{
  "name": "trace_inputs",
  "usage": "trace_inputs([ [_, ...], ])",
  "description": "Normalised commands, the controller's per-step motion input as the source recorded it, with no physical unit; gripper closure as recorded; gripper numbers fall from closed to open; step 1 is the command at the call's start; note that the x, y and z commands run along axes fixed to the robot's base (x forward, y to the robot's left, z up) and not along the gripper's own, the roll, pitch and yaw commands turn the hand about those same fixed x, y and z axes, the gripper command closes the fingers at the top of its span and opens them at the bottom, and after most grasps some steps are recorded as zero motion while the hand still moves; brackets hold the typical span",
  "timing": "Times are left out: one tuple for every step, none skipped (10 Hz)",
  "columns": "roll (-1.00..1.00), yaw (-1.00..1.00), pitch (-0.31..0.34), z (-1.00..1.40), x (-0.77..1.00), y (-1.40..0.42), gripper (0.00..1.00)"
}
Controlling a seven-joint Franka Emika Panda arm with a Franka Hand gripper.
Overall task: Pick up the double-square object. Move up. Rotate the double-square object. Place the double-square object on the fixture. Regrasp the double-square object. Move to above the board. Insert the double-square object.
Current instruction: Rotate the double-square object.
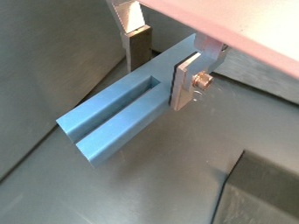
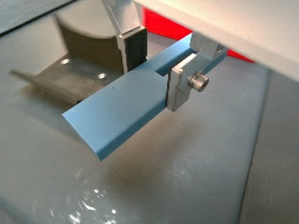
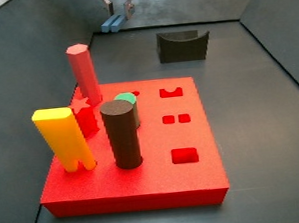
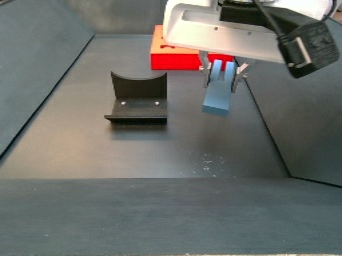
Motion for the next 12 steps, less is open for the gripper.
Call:
trace_inputs([
  [0.00,-1.00,-0.004,-0.03,0.03,0.03,1.00],
  [0.00,-1.00,-0.004,-0.03,0.03,0.03,1.00],
  [0.00,-1.00,-0.004,-0.03,0.04,0.03,1.00],
  [0.00,-1.00,-0.005,-0.03,0.04,0.03,1.00],
  [0.00,-1.00,-0.005,-0.02,0.04,0.03,1.00],
  [0.00,-1.00,-0.005,-0.02,0.04,0.03,1.00],
  [0.00,-1.00,-0.005,-0.02,0.04,0.03,1.00],
  [0.00,-1.00,-0.005,-0.02,0.04,0.03,1.00],
  [0.00,-1.00,-0.005,-0.02,0.04,0.03,1.00],
  [0.00,-1.00,-0.005,-0.02,0.04,0.03,1.00],
  [0.00,-1.00,-0.006,-0.02,0.04,0.03,1.00],
  [0.00,-1.00,-0.006,-0.02,0.04,0.03,1.00],
])
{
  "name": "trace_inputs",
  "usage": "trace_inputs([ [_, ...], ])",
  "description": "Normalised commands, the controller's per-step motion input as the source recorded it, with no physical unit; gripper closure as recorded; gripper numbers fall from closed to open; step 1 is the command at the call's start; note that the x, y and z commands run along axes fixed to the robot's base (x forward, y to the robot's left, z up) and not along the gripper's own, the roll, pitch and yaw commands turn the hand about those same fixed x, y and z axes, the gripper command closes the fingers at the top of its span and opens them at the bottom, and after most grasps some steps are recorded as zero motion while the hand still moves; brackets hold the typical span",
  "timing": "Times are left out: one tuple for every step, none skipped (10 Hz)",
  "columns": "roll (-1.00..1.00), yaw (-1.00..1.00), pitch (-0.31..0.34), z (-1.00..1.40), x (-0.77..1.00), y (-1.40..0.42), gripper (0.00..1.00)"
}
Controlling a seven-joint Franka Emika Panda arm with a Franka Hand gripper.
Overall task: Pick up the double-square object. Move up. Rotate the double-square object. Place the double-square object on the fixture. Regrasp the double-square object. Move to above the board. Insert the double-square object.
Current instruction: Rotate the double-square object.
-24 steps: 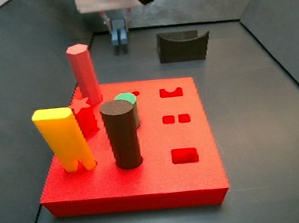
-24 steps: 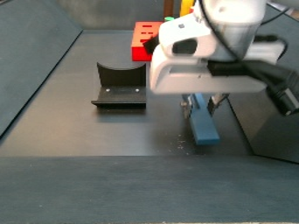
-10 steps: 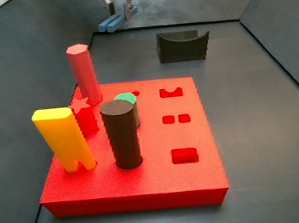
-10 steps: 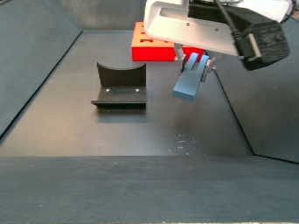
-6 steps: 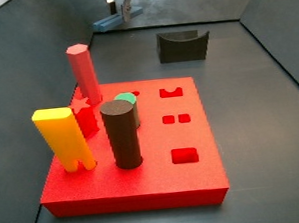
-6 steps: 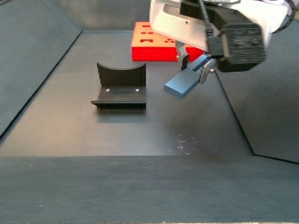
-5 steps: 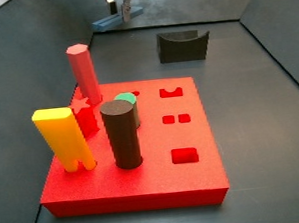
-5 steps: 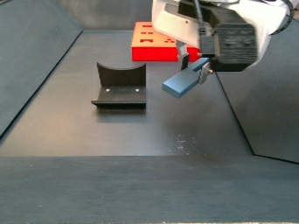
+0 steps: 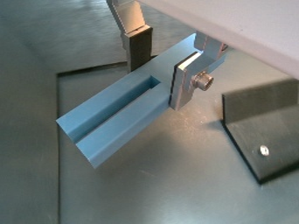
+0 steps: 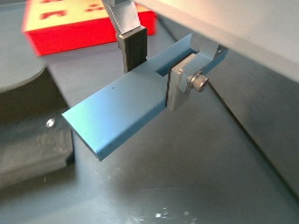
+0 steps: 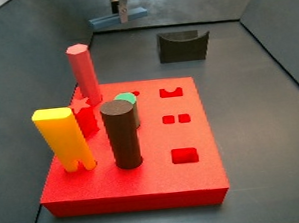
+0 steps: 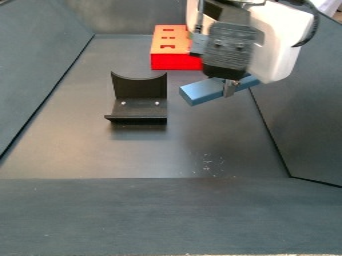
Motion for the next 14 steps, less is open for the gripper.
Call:
trace_inputs([
  [0.00,-1.00,-0.006,-0.02,0.04,0.03,1.00],
  [0.00,-1.00,-0.006,-0.02,0.04,0.03,1.00],
  [-0.01,-1.00,-0.006,-0.02,0.04,0.03,1.00],
  [-0.01,-1.00,-0.007,-0.02,0.04,0.03,1.00],
  [-0.01,-1.00,-0.007,-0.02,0.04,0.03,1.00],
  [-0.01,-1.00,-0.007,-0.02,0.04,0.03,1.00],
  [-0.01,-1.00,-0.007,-0.02,0.04,0.03,1.00],
  [-0.01,-1.00,-0.008,-0.02,0.04,0.03,1.00],
  [-0.01,-1.00,-0.008,-0.02,0.04,0.03,1.00],
  [-0.01,-1.00,-0.009,-0.02,0.04,0.02,1.00],
  [-0.01,-1.00,-0.009,-0.02,0.03,0.03,1.00],
  [-0.01,-1.00,-0.009,-0.02,0.03,0.03,1.00],
  [-0.01,-1.00,-0.010,-0.02,0.03,0.03,1.00],
  [-0.01,-1.00,-0.011,-0.02,0.03,0.03,1.00],
])
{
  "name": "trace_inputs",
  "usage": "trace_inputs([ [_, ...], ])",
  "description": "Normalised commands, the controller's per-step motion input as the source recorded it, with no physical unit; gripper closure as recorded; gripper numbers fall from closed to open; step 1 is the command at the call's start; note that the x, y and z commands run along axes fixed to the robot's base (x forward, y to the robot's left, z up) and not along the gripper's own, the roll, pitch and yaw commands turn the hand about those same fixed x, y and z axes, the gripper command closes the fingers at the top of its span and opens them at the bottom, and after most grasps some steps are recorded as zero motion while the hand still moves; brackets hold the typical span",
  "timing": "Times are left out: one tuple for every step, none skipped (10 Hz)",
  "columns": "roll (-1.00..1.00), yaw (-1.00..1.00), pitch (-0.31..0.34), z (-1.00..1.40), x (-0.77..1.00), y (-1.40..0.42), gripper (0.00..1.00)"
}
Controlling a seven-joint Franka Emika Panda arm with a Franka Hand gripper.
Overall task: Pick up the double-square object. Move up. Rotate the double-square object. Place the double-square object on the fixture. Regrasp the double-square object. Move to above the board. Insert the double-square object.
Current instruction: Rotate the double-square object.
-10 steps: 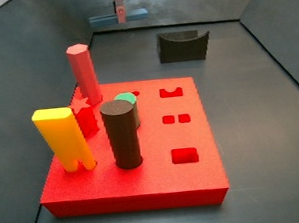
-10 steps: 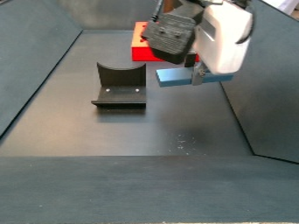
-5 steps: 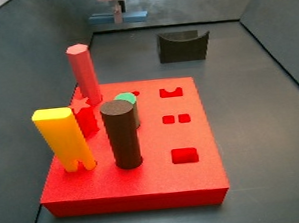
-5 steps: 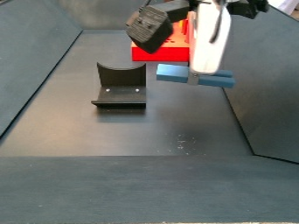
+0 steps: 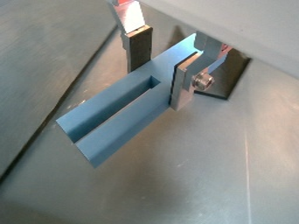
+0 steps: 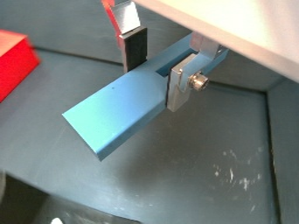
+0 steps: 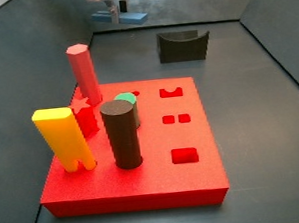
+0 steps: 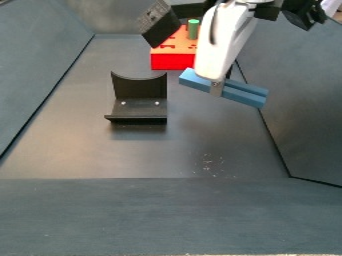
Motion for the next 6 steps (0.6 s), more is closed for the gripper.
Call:
trace_inputs([
  [-0.01,-1.00,-0.011,-0.02,0.03,0.02,1.00],
  [-0.01,-1.00,-0.012,-0.02,0.03,0.02,1.00],
  [-0.01,-1.00,-0.013,-0.02,0.03,0.02,1.00],
  [-0.01,-1.00,-0.014,-0.03,0.03,0.02,1.00],
  [-0.01,-1.00,-0.015,-0.03,0.03,0.02,1.00],
  [-0.01,-1.00,-0.016,-0.03,0.03,0.03,1.00],
])
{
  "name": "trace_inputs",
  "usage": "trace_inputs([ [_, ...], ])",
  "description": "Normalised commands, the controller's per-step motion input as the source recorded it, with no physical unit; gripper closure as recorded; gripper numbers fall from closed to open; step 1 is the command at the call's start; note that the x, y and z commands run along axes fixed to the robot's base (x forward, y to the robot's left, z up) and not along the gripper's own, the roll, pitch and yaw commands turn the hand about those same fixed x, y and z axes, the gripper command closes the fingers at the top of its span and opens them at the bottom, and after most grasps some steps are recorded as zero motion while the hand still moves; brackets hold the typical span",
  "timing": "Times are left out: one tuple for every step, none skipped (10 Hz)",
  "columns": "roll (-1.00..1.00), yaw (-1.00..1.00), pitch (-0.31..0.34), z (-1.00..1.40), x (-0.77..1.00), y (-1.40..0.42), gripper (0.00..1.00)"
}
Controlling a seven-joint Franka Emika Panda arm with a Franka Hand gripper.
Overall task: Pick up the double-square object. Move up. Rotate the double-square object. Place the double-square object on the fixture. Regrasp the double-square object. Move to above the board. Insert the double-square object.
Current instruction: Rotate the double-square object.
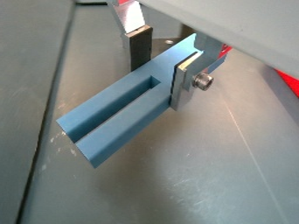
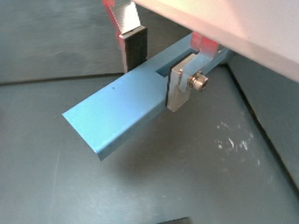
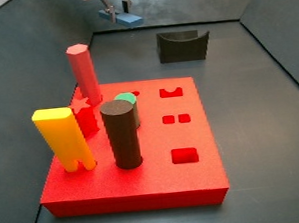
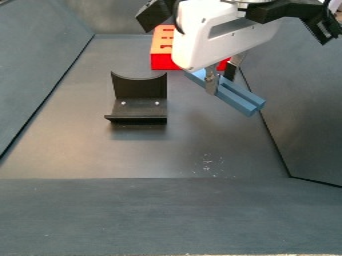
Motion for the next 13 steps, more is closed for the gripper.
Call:
trace_inputs([
  [-0.02,-1.00,-0.018,-0.03,0.03,0.02,1.00],
  [-0.02,-1.00,-0.021,-0.03,0.03,0.02,1.00],
  [-0.02,-1.00,-0.023,-0.03,0.03,0.02,1.00],
  [-0.02,-1.00,-0.026,-0.03,0.03,0.02,1.00],
  [-0.03,-1.00,-0.030,-0.03,0.03,0.02,1.00],
  [-0.03,-1.00,-0.039,-0.03,0.03,0.02,1.00],
  [-0.04,-0.95,-0.046,-0.03,0.03,0.02,1.00],
  [-0.04,-0.70,-0.046,-0.03,0.03,0.02,1.00],
  [-0.04,-0.47,-0.046,-0.03,0.03,0.02,1.00],
  [-0.04,-0.27,-0.044,-0.03,0.03,0.02,1.00],
  [0.00,0.00,0.000,-1.00,0.00,0.00,1.00],
  [0.00,0.04,-0.006,-1.00,0.00,0.00,1.00],
  [0.00,0.04,-0.021,-1.00,0.02,0.00,1.00],
])
